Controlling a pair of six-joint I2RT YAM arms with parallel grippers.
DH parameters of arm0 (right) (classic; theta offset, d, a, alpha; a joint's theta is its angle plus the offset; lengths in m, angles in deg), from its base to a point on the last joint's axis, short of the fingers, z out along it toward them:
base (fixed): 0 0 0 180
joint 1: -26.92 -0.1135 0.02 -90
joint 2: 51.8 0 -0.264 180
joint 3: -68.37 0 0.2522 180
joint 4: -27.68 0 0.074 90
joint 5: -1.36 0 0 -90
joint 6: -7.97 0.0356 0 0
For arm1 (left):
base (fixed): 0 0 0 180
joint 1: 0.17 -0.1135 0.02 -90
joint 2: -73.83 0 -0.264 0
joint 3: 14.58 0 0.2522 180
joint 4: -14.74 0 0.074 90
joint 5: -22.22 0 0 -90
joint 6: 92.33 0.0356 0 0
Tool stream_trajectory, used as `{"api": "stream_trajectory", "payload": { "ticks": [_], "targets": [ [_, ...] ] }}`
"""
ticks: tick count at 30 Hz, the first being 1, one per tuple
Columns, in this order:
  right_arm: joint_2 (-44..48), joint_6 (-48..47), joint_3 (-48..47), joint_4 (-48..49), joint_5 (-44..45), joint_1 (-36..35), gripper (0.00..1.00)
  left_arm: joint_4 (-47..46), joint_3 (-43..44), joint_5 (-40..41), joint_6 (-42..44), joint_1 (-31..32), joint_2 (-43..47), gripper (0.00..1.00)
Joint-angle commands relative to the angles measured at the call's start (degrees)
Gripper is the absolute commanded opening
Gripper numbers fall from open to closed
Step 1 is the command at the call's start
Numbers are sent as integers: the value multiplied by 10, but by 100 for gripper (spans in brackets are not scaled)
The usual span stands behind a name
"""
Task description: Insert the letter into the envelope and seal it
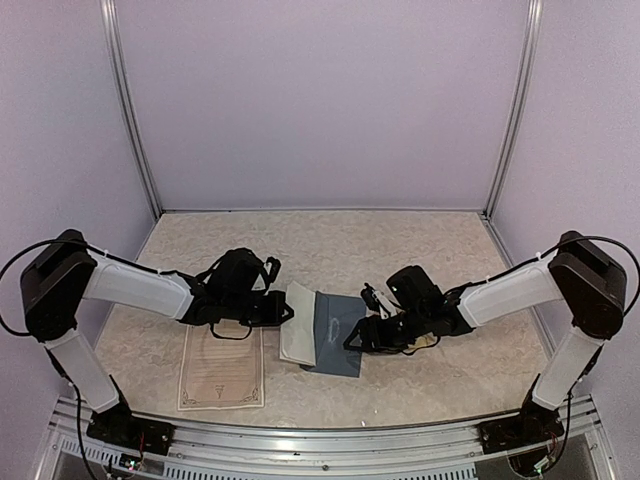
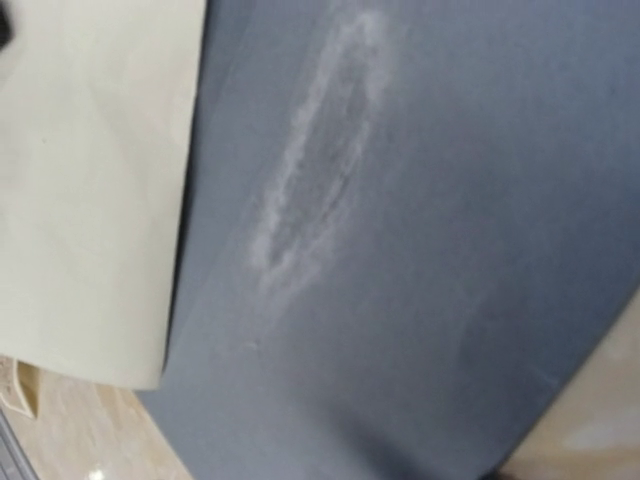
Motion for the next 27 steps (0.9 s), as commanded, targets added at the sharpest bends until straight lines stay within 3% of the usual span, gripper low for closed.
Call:
{"api": "stream_trajectory", "payload": {
  "ticks": [1, 14, 27],
  "targets": [
    [-15, 7, -8, 1, -2, 3, 63, 4, 18, 3, 24, 3, -12, 0],
    [-26, 13, -11, 6, -3, 3, 62, 10, 40, -3, 26, 5, -47, 0],
    [-26, 16, -10, -4, 8, 3, 62, 53, 33, 30, -49, 7, -35, 0]
  ]
}}
